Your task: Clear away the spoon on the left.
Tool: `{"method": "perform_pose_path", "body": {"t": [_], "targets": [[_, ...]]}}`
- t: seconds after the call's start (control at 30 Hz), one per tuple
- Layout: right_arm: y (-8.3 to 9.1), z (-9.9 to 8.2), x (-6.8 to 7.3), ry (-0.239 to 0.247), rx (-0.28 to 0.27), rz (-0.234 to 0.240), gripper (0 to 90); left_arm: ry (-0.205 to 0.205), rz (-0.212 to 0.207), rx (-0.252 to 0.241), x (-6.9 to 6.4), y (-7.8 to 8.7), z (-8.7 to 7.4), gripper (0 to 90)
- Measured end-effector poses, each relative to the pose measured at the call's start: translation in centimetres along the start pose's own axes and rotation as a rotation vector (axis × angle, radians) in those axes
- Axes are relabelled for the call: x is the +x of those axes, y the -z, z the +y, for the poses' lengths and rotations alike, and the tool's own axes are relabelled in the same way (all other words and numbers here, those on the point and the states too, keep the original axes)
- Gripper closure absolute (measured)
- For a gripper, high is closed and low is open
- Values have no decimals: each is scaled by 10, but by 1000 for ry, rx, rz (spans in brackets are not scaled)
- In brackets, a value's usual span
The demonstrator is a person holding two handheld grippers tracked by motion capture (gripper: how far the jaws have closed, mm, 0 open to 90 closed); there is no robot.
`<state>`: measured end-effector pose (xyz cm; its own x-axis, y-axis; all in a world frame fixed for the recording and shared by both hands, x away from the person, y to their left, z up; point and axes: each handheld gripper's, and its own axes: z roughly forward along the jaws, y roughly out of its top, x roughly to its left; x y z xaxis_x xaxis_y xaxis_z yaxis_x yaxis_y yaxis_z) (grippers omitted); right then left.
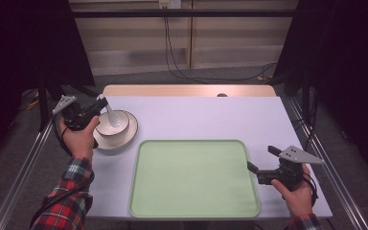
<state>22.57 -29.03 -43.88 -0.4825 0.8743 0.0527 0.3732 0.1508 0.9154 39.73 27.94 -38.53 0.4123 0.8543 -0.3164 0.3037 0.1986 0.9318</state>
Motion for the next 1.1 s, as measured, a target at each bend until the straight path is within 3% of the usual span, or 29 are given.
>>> {"method": "perform_pose_path", "body": {"t": [0.1, 0.23, 0.3, 0.47, 1.0, 1.1], "targets": [[0, 0, 0, 1, 1, -3, 17, 1, -36, 14, -6, 1, 3, 858], [-1, 0, 0, 0, 2, -2, 16, 11, -60, 14, -11, 3, 7, 859], [-1, 0, 1, -1, 3, -2, 16, -6, -76, 22, -14, 4, 9, 858], [-1, 0, 1, 0, 3, -2, 14, -4, -105, 35, -21, 5, 13, 859], [0, -1, 0, 2, -3, 1, 7, -9, -232, 84, -43, 8, 12, 859], [1, 0, 0, -4, -11, -7, 7, -3, -238, 88, -46, 9, 11, 859]]}}
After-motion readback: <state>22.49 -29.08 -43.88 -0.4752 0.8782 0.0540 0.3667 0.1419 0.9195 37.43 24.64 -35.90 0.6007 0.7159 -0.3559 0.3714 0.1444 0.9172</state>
